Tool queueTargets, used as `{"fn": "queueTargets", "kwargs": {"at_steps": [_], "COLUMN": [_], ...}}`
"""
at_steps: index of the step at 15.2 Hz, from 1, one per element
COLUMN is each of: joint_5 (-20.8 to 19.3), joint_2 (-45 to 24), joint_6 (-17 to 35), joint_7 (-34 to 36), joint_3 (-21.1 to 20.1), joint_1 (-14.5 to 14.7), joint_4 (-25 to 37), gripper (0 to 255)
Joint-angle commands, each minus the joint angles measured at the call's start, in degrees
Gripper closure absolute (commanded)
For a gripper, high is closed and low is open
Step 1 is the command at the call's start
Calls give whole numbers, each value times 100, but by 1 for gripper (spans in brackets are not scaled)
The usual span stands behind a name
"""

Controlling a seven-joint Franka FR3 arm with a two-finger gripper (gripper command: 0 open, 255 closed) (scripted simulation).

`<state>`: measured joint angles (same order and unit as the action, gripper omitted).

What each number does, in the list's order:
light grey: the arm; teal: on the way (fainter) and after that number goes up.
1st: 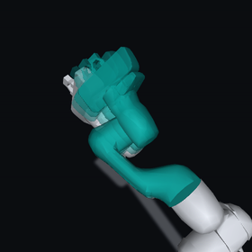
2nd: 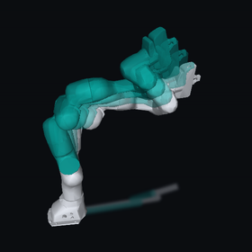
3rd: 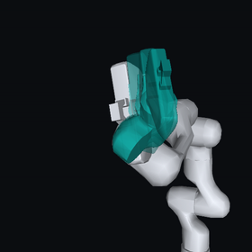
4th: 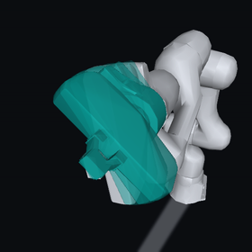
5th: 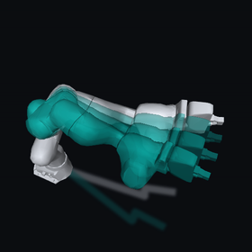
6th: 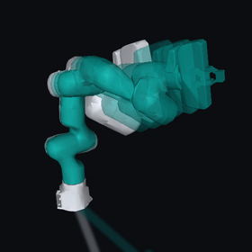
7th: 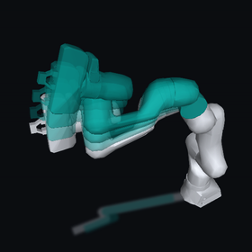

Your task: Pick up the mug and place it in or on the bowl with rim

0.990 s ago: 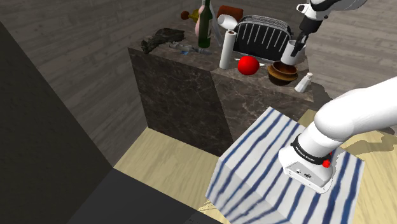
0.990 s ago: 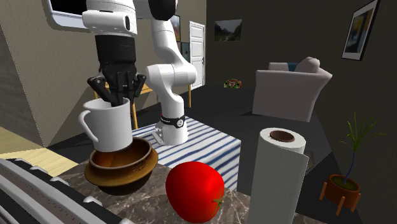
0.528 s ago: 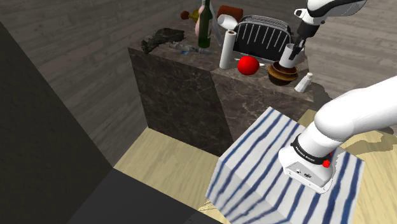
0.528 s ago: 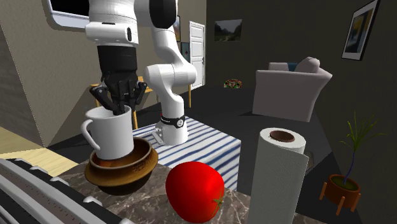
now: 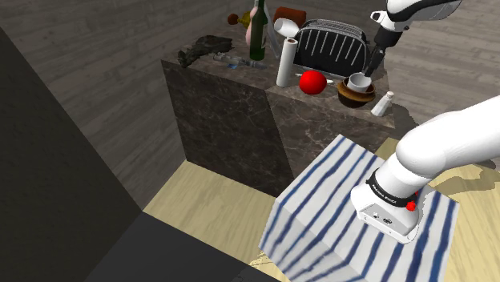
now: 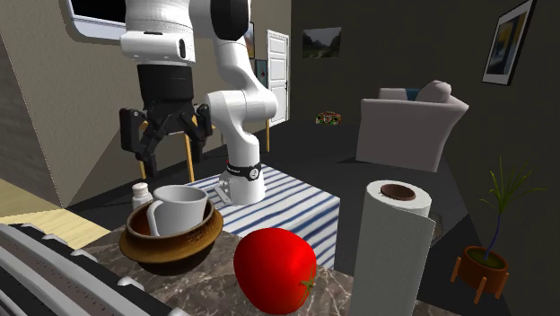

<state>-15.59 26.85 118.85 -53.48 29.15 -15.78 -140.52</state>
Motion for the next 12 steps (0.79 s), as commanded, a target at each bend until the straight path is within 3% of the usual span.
{"fn": "queueTargets", "kwargs": {"at_steps": [1, 5, 12], "joint_5": [0, 59, 59], "joint_2": [0, 245, 245], "joint_6": [0, -785, -785], "joint_7": [0, 13, 13], "joint_3": [0, -188, -188], "joint_1": [0, 7, 7], "joint_4": [0, 540, 540], "gripper": [0, 0, 0]}}
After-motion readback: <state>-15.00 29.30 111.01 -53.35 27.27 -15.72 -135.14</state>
